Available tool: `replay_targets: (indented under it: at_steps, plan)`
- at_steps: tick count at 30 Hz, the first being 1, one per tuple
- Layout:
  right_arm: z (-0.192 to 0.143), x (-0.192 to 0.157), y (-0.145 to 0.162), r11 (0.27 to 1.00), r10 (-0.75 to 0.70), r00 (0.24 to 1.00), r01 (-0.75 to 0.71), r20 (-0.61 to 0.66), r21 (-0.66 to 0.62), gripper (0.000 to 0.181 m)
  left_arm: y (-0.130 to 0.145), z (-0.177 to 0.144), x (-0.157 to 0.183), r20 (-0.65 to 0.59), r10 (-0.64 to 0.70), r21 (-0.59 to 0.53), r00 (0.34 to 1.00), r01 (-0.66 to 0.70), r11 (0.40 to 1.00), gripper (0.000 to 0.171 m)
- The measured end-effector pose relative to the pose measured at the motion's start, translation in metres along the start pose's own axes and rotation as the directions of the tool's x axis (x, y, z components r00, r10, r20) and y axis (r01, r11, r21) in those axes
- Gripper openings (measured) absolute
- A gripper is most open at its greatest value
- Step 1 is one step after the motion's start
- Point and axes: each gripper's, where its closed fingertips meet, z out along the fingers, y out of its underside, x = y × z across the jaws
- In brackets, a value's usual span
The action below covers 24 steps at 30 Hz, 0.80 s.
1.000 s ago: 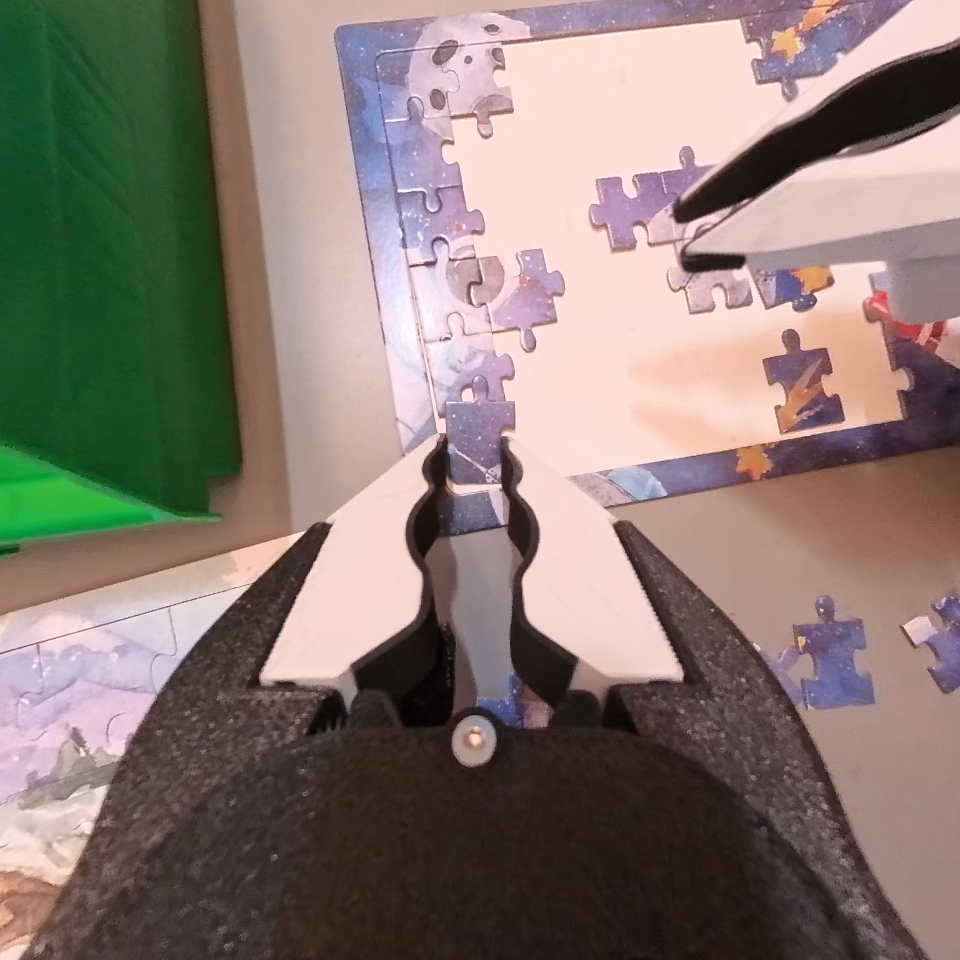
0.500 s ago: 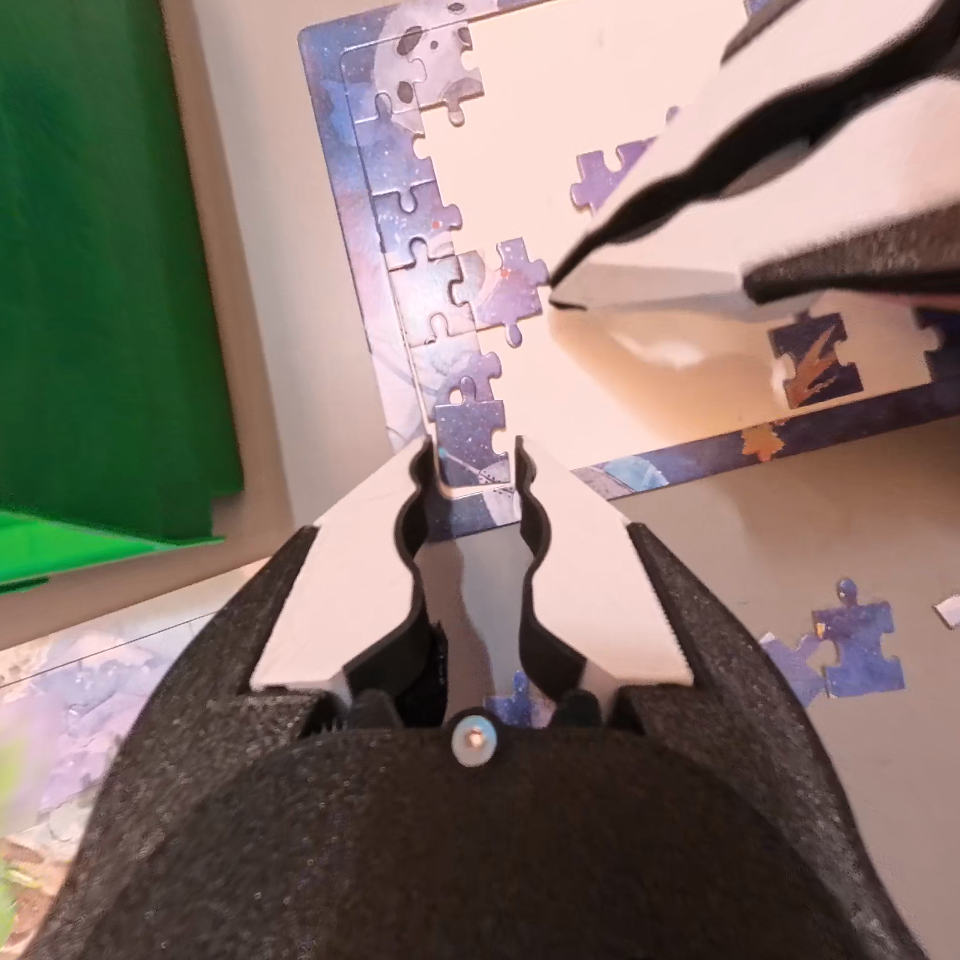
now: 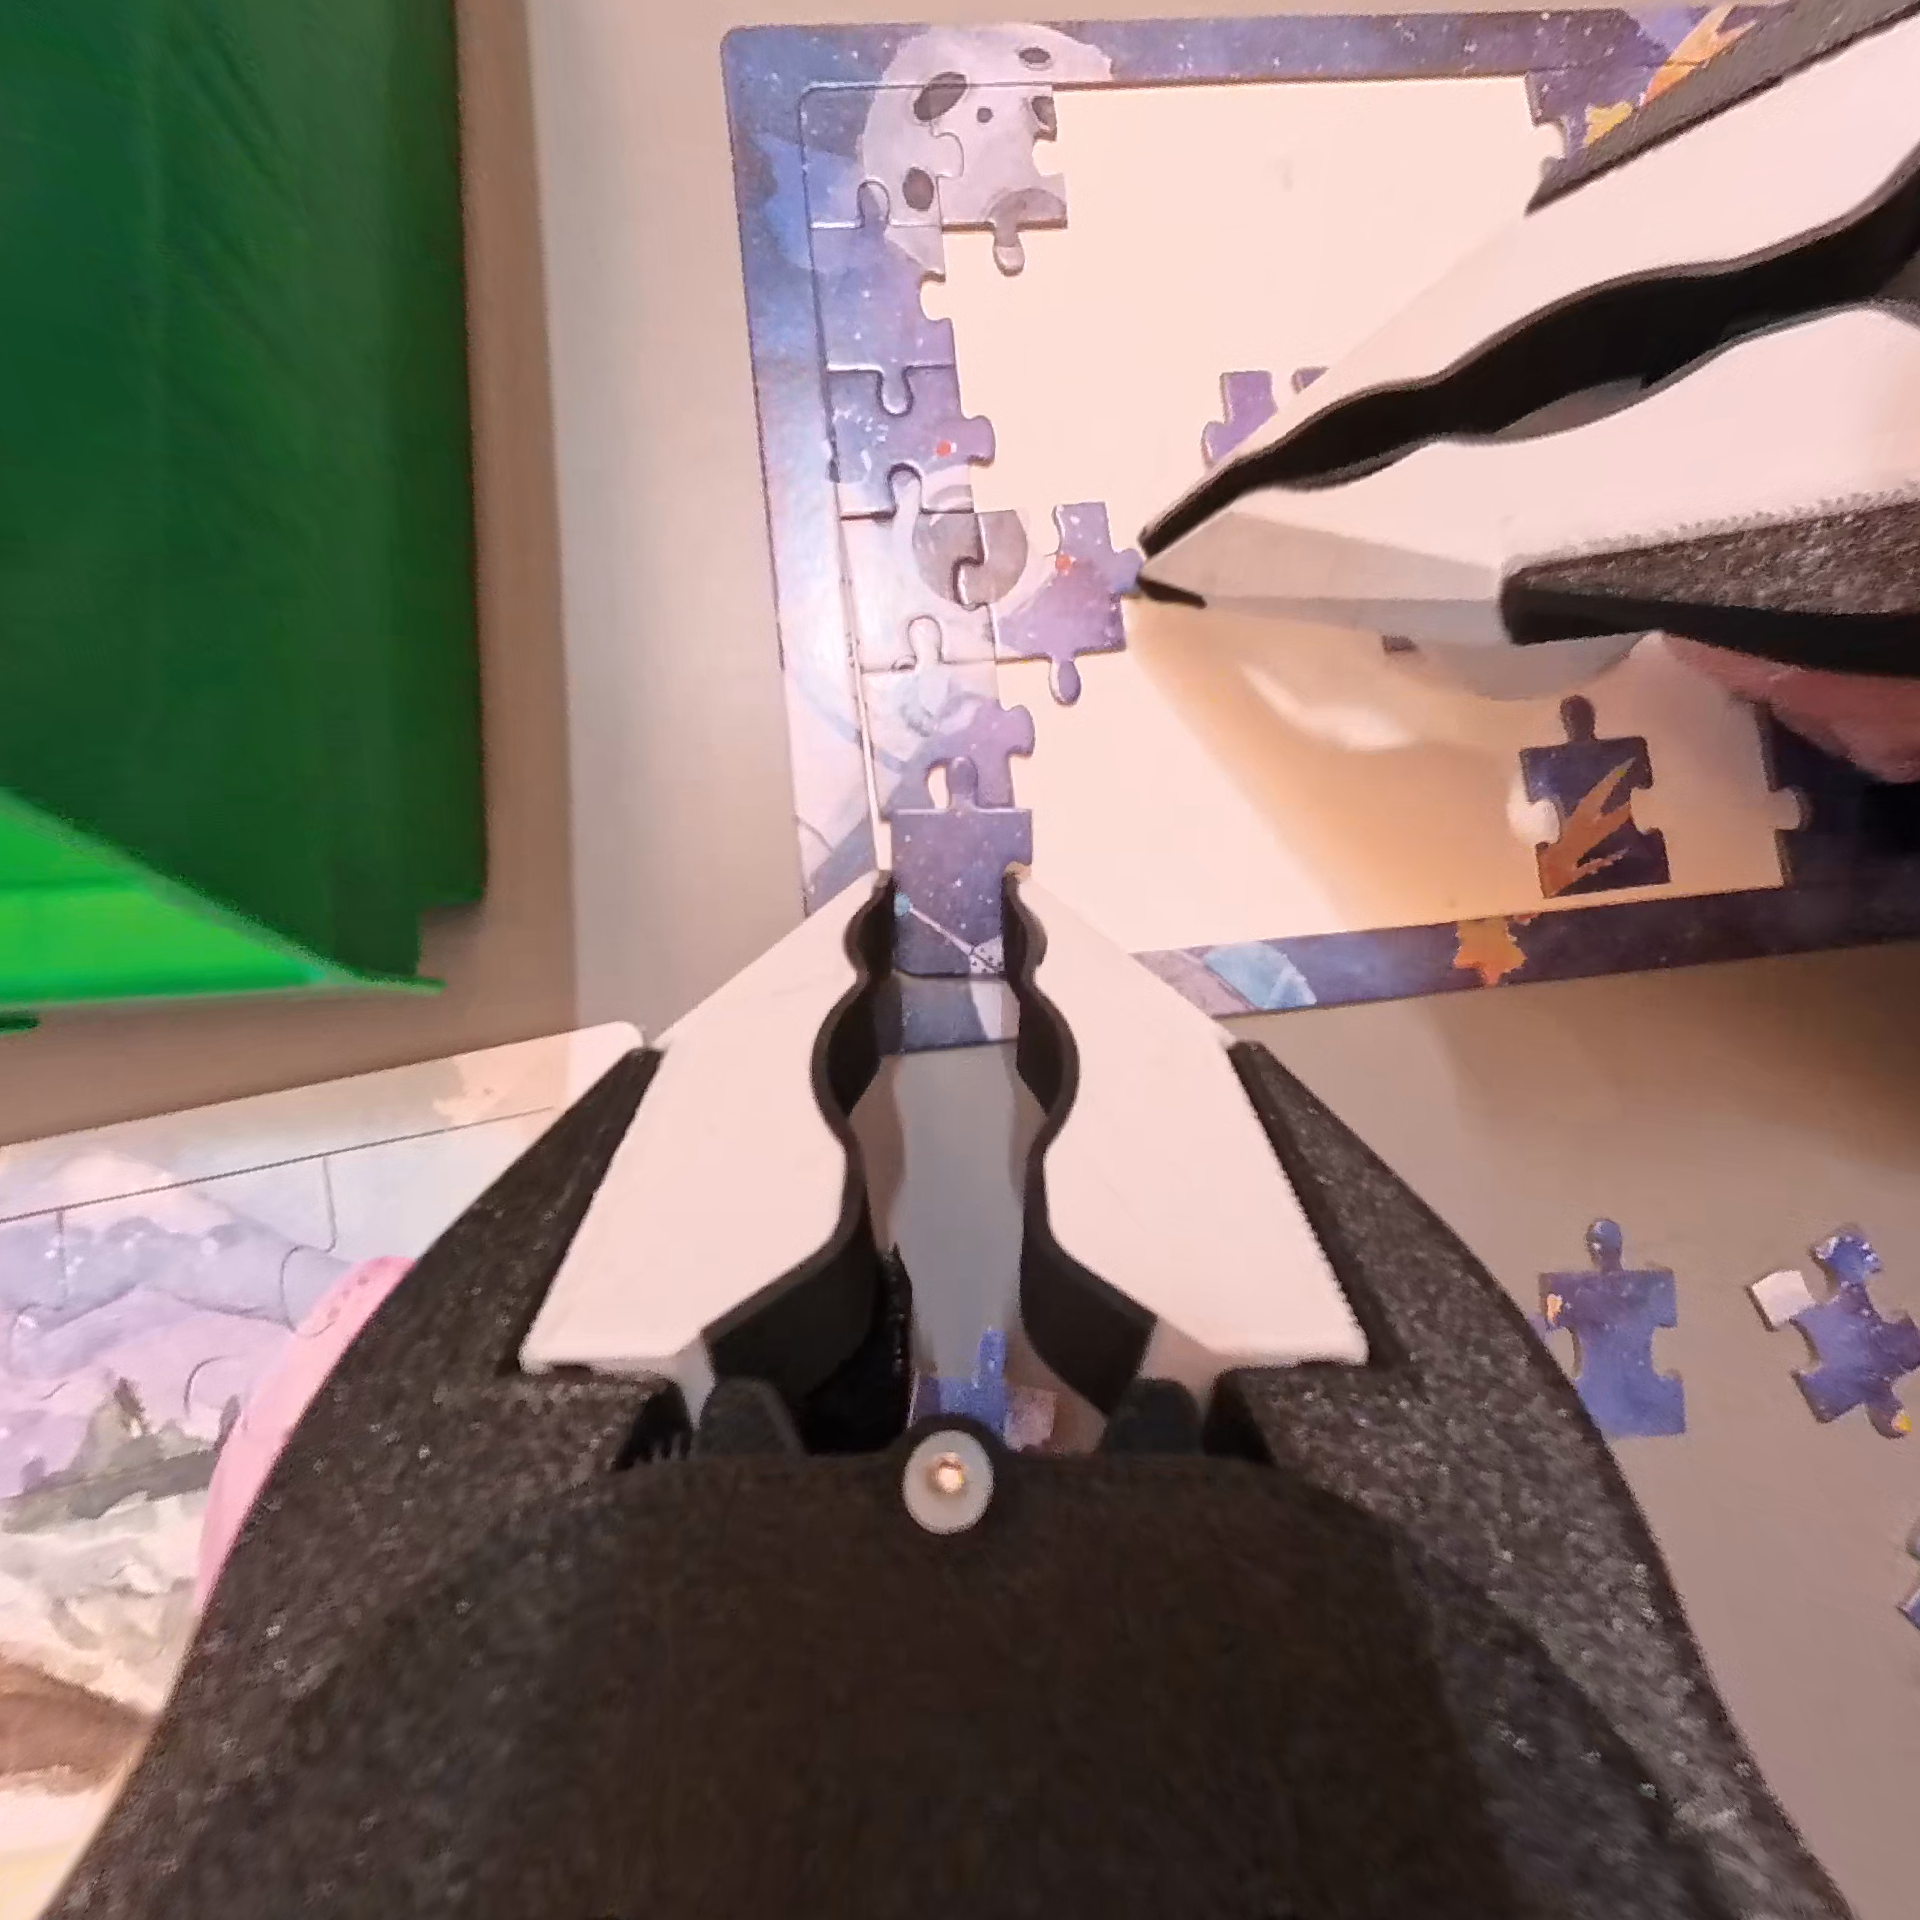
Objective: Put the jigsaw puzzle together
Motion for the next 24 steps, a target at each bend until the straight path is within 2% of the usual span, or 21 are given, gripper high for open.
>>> replay_targets:
  at_steps: [9,14,18,24]
  plan:
    - [0.008,0.0,0.002,0.999,-0.016,0.999,0.014,-0.034,-0.035,0.002,0.003,0.001,-0.001,0.039,-0.055,-0.052,0.998,0.057,0.997,0.02]
    - [0.005,0.009,0.0,1.0,0.0,0.997,-0.002,-0.078,-0.024,0.0,-0.003,0.003,-0.002,0.072,-0.028,-0.05,0.997,0.032,0.998,0.02]
    - [0.006,0.011,0.003,0.999,0.016,0.998,-0.018,-0.063,-0.03,0.0,-0.002,0.006,-0.001,0.064,-0.028,-0.064,0.998,0.032,0.997,0.02]
    - [0.011,0.0,0.0,0.997,-0.071,0.997,0.07,-0.039,-0.017,0.0,-0.001,0.005,-0.002,0.064,-0.033,-0.068,0.997,0.037,0.997,0.02]
